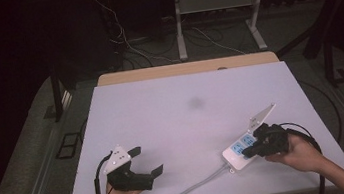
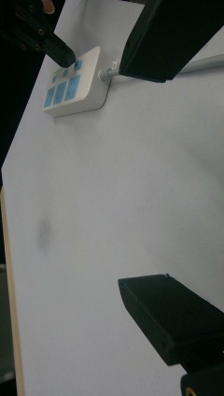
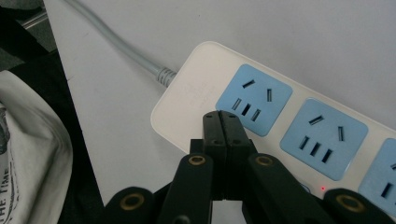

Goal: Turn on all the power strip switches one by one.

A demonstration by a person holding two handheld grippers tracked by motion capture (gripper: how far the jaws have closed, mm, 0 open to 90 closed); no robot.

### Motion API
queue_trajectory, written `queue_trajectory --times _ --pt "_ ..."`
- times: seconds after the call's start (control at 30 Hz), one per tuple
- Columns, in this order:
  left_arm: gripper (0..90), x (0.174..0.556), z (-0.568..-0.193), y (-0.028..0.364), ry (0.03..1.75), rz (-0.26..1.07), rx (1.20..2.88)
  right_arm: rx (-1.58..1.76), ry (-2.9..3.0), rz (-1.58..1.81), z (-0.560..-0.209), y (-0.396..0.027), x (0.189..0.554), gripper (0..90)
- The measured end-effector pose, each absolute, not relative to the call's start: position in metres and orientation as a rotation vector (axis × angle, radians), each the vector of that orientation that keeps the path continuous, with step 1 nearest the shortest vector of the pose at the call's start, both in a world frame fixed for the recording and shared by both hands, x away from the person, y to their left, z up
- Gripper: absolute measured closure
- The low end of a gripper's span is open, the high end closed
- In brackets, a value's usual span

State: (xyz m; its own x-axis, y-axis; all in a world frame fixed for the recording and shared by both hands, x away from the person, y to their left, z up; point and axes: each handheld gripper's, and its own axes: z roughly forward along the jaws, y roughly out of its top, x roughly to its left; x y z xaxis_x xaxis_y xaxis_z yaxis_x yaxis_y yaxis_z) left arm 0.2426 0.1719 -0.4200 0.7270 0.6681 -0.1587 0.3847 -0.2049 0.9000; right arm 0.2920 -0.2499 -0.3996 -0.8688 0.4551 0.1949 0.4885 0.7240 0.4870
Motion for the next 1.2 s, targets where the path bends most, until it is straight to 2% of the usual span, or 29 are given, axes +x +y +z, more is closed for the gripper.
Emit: queue_trajectory --times 1.2 --pt "0.0 0.2419 -0.4199 0.1712 0.821 0.324 1.827 -0.785 -2.845 -0.872 -0.407 -0.2522 0.2924 90.0"
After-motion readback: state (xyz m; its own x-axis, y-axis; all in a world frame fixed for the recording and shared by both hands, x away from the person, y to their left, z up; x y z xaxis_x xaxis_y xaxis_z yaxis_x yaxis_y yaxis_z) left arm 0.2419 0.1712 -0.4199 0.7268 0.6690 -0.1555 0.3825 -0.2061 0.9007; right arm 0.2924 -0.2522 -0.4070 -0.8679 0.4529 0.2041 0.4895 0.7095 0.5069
